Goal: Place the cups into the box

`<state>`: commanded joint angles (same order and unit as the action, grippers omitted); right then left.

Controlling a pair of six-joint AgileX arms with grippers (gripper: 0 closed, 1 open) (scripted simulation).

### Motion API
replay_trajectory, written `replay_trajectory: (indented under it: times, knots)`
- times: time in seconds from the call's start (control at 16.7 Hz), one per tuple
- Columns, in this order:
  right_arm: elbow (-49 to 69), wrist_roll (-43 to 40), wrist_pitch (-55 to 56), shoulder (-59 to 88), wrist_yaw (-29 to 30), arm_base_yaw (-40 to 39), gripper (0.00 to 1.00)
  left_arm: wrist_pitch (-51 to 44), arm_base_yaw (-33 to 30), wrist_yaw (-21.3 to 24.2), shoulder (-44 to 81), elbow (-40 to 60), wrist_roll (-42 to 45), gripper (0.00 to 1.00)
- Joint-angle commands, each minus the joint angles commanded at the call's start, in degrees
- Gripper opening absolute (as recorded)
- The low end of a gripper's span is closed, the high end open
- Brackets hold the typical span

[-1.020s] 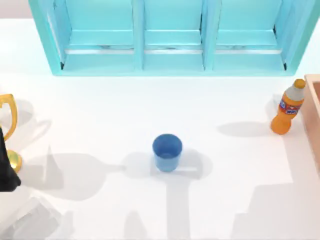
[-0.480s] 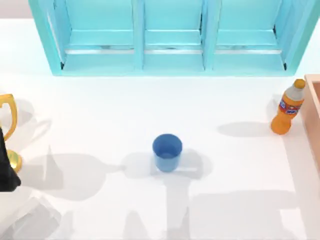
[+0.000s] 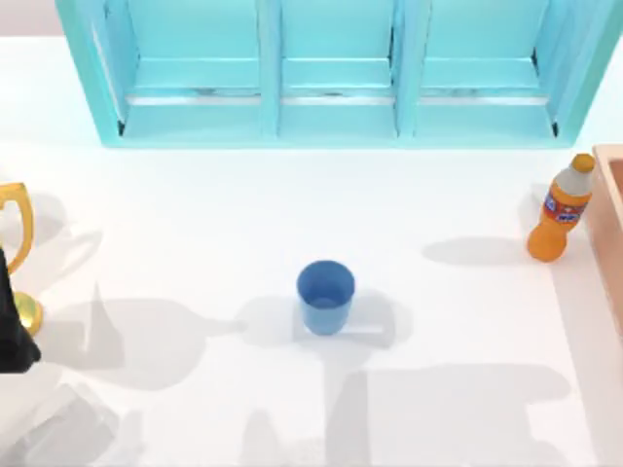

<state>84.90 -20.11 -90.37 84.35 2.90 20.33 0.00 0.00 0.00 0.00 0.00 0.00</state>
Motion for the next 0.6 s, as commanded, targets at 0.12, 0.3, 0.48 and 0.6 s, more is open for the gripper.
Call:
replay_trajectory:
  times: [0.12, 0.3, 0.48, 0.6]
  knots:
    - [2.30, 3.98, 0.20, 2.46, -0.02, -4.28, 1.00, 0.00, 0.00, 0.00, 0.00, 0.00, 0.00, 1.00]
    - [7.36, 13.03, 0.86, 8.09, -0.08, -14.93, 1.00, 0.00, 0.00, 0.00, 0.00, 0.00, 0.00, 1.00]
    - [13.46, 24.39, 1.85, 15.49, -0.22, -28.02, 1.00, 0.00, 0.00, 0.00, 0.00, 0.00, 0.00, 1.00]
    - [17.64, 32.27, 2.63, 20.94, -0.40, -36.09, 1.00, 0.00, 0.00, 0.00, 0.00, 0.00, 0.00, 1.00]
